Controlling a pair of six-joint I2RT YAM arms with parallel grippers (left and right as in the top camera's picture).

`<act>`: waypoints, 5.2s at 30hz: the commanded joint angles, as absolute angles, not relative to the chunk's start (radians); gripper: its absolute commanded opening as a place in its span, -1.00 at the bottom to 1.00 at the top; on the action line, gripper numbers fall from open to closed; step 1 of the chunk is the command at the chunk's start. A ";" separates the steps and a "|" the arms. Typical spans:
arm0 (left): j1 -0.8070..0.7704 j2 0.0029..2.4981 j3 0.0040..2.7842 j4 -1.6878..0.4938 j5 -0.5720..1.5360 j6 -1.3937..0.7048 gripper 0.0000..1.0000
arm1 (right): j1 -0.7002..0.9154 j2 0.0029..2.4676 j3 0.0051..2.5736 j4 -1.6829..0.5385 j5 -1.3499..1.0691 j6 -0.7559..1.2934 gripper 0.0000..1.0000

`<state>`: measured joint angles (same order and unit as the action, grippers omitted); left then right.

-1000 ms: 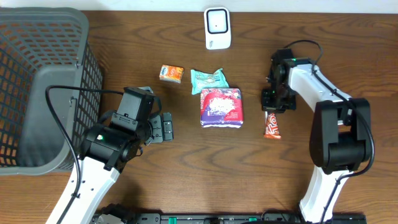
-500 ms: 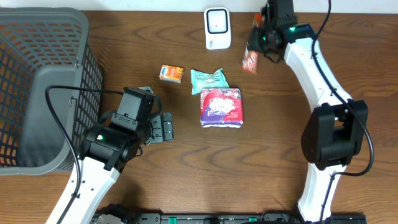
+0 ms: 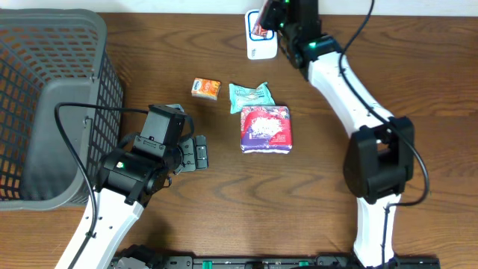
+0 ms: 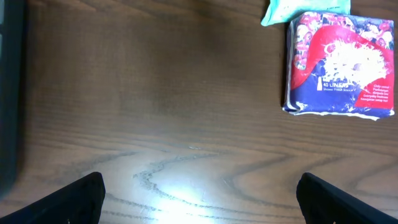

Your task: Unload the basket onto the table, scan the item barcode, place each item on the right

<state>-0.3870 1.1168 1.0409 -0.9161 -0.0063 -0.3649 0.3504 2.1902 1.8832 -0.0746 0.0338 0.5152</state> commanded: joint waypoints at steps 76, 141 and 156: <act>-0.382 1.119 1.042 -0.919 -0.011 -0.352 0.96 | 0.160 2.048 1.466 -1.002 -0.653 0.075 0.63; -0.382 1.119 1.042 -0.919 -0.011 -0.352 0.96 | 0.590 2.048 1.990 -1.405 0.244 0.355 0.98; -0.382 1.119 1.042 -0.919 -0.011 -0.352 0.96 | 0.224 2.048 1.852 -1.347 -0.292 -0.017 0.98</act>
